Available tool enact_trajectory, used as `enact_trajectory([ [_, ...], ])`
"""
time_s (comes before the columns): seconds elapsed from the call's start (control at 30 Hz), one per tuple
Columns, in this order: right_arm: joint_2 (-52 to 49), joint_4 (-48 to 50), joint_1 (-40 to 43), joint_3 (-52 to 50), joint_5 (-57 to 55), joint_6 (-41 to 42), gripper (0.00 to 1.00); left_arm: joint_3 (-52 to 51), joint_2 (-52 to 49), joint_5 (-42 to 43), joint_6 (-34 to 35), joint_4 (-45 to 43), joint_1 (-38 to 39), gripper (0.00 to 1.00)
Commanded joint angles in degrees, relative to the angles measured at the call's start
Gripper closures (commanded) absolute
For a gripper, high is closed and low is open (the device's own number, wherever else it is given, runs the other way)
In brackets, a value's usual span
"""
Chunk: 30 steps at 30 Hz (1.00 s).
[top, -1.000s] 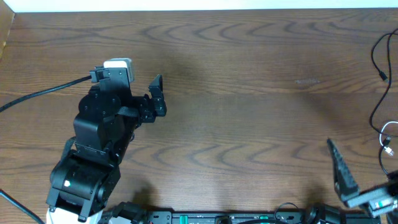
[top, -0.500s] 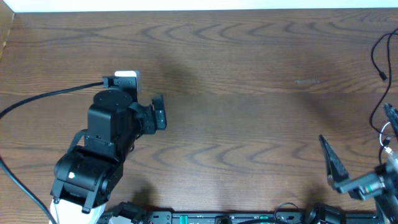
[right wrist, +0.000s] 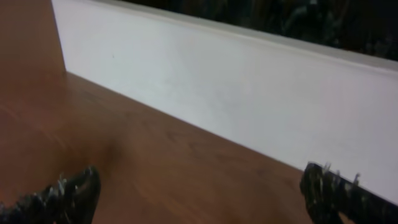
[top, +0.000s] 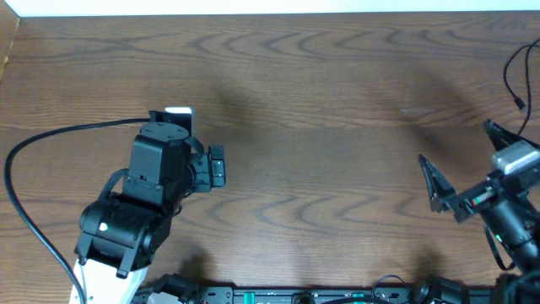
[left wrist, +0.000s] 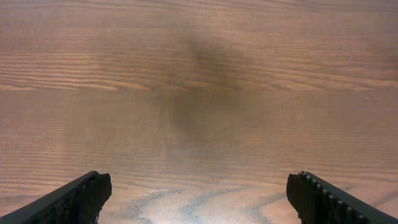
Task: Untangle cables
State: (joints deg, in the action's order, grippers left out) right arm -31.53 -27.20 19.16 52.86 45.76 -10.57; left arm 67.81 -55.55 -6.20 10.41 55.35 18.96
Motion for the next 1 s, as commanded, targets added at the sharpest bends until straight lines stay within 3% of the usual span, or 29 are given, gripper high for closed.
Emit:
enact_trajectory([
  [0.0, 0.2, 4.3, -0.1, -4.5, 1.6, 4.1, 0.01, 0.8, -0.4, -0.5, -0.5, 0.1, 0.0, 0.04],
  [0.17, 0.2, 15.3, -0.1, -11.5, 2.9, 12.3, 0.01, 0.8, -0.6, -0.5, -0.5, 0.1, 0.0, 0.04],
  [0.6, 0.2, 15.9, -2.8, -11.7, 2.6, 12.4, 0.01, 0.8, -0.6, -0.5, -0.5, 0.1, 0.0, 0.04],
  [0.8, 0.2, 15.5, -3.3, -11.7, 0.5, 20.2, 0.01, 0.8, -0.6, -0.5, -0.5, 0.1, 0.0, 0.04],
  [0.97, 0.2, 11.0, -3.3, -11.7, -0.6, 20.0, 0.01, 0.8, -0.6, -0.5, -0.5, 0.1, 0.0, 0.04],
])
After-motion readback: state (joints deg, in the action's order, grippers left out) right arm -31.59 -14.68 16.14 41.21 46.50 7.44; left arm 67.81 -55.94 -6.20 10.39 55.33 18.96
